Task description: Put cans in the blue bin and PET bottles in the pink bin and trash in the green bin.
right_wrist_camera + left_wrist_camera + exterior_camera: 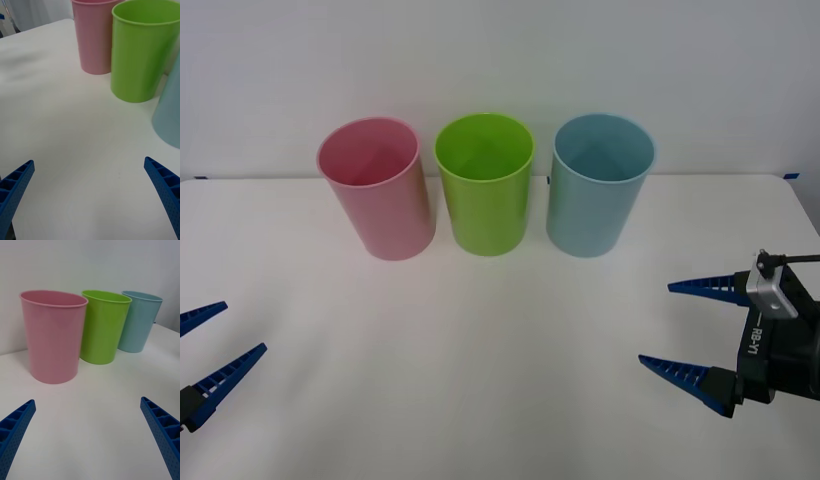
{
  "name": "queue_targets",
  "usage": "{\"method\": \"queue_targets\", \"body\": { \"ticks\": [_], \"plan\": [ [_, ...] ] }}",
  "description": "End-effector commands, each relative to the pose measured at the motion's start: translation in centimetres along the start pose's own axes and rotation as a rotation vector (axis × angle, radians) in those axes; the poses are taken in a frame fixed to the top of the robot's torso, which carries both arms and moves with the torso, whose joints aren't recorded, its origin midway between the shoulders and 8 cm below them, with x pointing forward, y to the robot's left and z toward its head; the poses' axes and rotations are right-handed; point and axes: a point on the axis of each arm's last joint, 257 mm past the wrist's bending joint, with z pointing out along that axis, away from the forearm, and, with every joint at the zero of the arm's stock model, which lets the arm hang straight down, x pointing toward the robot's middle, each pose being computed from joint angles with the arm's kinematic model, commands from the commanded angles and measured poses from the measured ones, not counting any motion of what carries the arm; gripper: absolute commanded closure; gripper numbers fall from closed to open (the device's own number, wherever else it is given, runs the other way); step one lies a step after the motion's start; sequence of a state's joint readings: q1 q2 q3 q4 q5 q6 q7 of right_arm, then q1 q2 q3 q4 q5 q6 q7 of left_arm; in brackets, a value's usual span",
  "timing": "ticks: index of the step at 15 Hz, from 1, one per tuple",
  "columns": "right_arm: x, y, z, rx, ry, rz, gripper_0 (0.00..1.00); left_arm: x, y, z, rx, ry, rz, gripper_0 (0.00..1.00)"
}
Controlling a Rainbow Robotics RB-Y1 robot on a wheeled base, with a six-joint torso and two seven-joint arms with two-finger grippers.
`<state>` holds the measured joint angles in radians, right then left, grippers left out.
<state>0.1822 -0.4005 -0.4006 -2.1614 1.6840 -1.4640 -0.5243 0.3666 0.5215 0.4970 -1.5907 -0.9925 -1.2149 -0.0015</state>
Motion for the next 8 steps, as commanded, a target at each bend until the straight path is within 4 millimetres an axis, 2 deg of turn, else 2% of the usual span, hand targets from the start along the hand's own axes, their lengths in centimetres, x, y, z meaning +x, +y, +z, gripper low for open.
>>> {"method": "queue_targets", "body": {
  "ticks": [1,6,8],
  "plan": [
    [1.8,0.0,0.2,-0.017,0.001,-0.025,0.0,0.0,0.0,0.0,0.0,0.0,0.0,0.04],
    [5.1,-0.2,-0.8,0.006,0.081,-0.05,0.0,0.0,0.0,0.0,0.0,0.0,0.0,0.04],
    [5.8,-0.3,-1.3,0.013,0.093,-0.051,0.0,0.0,0.0,0.0,0.0,0.0,0.0,0.04]
  ]
}}
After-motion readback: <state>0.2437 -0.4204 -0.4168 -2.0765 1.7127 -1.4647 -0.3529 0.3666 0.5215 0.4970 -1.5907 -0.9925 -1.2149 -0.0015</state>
